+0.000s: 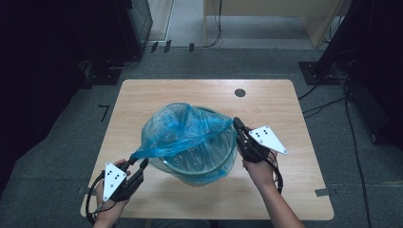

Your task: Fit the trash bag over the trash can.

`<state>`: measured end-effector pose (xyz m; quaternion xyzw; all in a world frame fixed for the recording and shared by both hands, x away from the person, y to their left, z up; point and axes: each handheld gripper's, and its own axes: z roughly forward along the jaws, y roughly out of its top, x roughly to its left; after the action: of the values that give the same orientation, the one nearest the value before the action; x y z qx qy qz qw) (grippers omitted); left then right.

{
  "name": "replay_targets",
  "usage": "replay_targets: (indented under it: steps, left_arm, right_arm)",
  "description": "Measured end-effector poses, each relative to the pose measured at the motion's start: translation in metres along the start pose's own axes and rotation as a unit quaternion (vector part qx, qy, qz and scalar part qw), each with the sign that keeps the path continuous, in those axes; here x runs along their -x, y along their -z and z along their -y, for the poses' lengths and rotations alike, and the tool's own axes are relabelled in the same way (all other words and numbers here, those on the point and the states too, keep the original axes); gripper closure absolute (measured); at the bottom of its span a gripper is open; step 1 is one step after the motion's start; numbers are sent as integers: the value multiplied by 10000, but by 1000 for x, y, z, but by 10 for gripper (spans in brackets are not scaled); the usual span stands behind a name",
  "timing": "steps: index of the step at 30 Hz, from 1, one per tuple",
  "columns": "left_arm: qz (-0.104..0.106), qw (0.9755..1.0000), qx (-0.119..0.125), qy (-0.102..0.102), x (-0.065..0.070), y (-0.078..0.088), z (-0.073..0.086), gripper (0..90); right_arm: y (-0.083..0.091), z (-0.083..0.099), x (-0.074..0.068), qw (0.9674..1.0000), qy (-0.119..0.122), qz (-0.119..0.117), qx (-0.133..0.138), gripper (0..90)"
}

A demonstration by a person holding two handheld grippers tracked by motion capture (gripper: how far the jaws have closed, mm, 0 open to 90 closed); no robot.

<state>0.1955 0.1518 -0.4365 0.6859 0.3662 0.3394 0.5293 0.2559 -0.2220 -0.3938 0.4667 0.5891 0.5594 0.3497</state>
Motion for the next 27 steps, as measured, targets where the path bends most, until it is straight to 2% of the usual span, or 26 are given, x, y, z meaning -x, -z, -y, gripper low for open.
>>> replay_targets:
  steps: [2, 4, 6, 9, 11, 12, 16, 17, 19, 21, 22, 23, 24, 25, 26, 27]
  left_arm:
    - [42, 9998, 201, -36, 3, 2, -2, 474]
    - [96, 9989, 465, 14, 4, 5, -6, 426]
    - [179, 9976, 651, 149, 3, 7, -10, 400]
    - [672, 9916, 955, 563, -1, 11, -15, 362]
    - [904, 9889, 1025, 583, -1, 14, -17, 341]
    - [953, 9885, 1044, 546, -1, 15, -18, 337]
    - [962, 9864, 1245, 463, 1, 23, -21, 305]
    - [950, 9856, 1329, 448, 1, 24, -22, 292]
    - [841, 9855, 1422, 377, 3, 25, -24, 277]
    - [851, 9841, 1518, 354, 5, 27, -27, 261]
    - [946, 9830, 1535, 346, 6, 28, -29, 252]
    - [1199, 9801, 1526, 414, 7, 30, -32, 243]
    - [1415, 9769, 1528, 481, 7, 32, -34, 238]
    - [1702, 9720, 1527, 545, 7, 35, -36, 237]
    - [1893, 9696, 1470, 492, 8, 38, -38, 237]
    - [1963, 9702, 1383, 328, 10, 42, -40, 237]
  right_arm:
    - [-3, 0, -1, 10000, -7, -3, -24, 900]
    - [-6, 1, -1, 10000, -2, -9, -73, 900]
    - [-7, 2, -1, 9999, 7, -16, -100, 900]
    - [-6, 2, 0, 9999, 5, -20, -98, 900]
    - [-6, 1, 0, 10000, 12, -31, -84, 900]
    - [-5, 1, 0, 10000, 22, -34, -78, 900]
    - [-2, -1, -1, 10000, 25, -47, -24, 900]
    - [-1, -1, -1, 10000, 41, -54, -1, 900]
    - [0, -2, -2, 10000, 31, -60, 27, 900]
    - [2, -3, -3, 10000, 21, -74, 58, 900]
    - [2, -3, -3, 9999, 22, -74, 77, 900]
    - [3, -4, -3, 9999, -10, -87, 91, 900]
    - [4, -5, -4, 9999, -11, -93, 124, 900]
    - [5, -5, -4, 9998, -11, -98, 145, 900]
    - [7, -6, -4, 9998, -20, -108, 169, 900]
    - [9, -7, -5, 9997, -9, -116, 199, 900]
